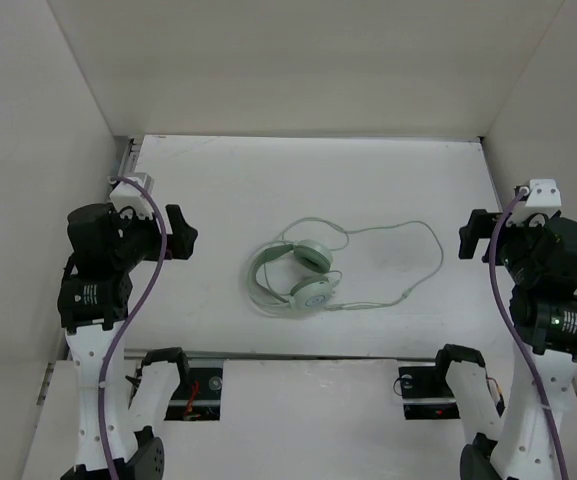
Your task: Wrap the headphones
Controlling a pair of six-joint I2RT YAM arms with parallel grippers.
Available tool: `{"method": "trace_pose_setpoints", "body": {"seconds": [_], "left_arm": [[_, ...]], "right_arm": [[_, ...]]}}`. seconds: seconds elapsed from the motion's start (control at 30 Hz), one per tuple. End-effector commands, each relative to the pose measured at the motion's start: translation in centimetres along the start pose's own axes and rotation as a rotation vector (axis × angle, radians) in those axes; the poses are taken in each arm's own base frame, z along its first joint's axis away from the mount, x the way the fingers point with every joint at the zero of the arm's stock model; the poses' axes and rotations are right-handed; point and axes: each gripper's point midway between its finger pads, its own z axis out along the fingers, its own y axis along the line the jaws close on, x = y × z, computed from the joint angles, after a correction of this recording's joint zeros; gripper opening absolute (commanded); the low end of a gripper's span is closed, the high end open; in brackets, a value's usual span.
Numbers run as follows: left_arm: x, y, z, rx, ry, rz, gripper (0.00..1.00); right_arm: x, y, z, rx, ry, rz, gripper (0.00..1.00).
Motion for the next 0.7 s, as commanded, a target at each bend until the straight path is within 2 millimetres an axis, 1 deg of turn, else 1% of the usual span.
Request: {"method": "trace_pose_setpoints", "body": {"seconds": [0.0, 0.07, 0.13, 0.23, 0.37, 0.43, 0.5, 0.53, 0.6, 0.67], "left_arm": [[-0.8, -1.1, -0.1, 0.036, -0.021, -0.051, 1.00], [-0.5, -1.2, 0.3, 0.043, -0.014, -0.058, 1.00], [-0.2, -1.1, 0.7, 0.039, -0.008, -0.066, 1.00], [0.4, -0.8, 1.4, 0.029, -0.005, -0.059, 1.00], [0.7, -0.9, 2.3, 0.028, -0.009, -0.039, 1.00], [0.5, -1.2, 2.9, 0.042, -0.021, -0.023, 1.00], [0.6, -1.6, 3.8, 0.056, -0.010, -0.010, 1.00], [0.9, -1.8, 4.3, 0.063, 0.011, -0.008, 1.00], [2.2, -2.3, 5.8, 0.080, 0.081, -0.024, 0.98], [4.1, -3.5, 6.8, 0.121, 0.153, -0.048, 0.97]], "right_arm": [[-2.5, 0.0, -1.1, 0.013, -0.153, -0.011, 1.00], [-2.7, 0.1, -1.4, 0.010, -0.171, -0.022, 1.00], [-2.5, 0.2, -1.2, 0.006, -0.170, -0.025, 1.00], [-1.7, -0.5, -0.3, 0.032, -0.164, -0.033, 1.00], [-0.8, -0.3, 0.2, 0.022, -0.184, -0.041, 1.00], [-0.7, -0.8, 0.5, 0.049, -0.221, -0.051, 1.00], [-1.1, -1.7, 0.5, 0.100, -0.265, -0.068, 1.00], [-1.3, -2.2, 0.6, 0.121, -0.276, -0.086, 1.00], [-1.1, -3.0, 1.3, 0.157, -0.261, -0.099, 1.00], [0.6, -3.2, 2.8, 0.151, -0.173, -0.086, 1.00]]}}
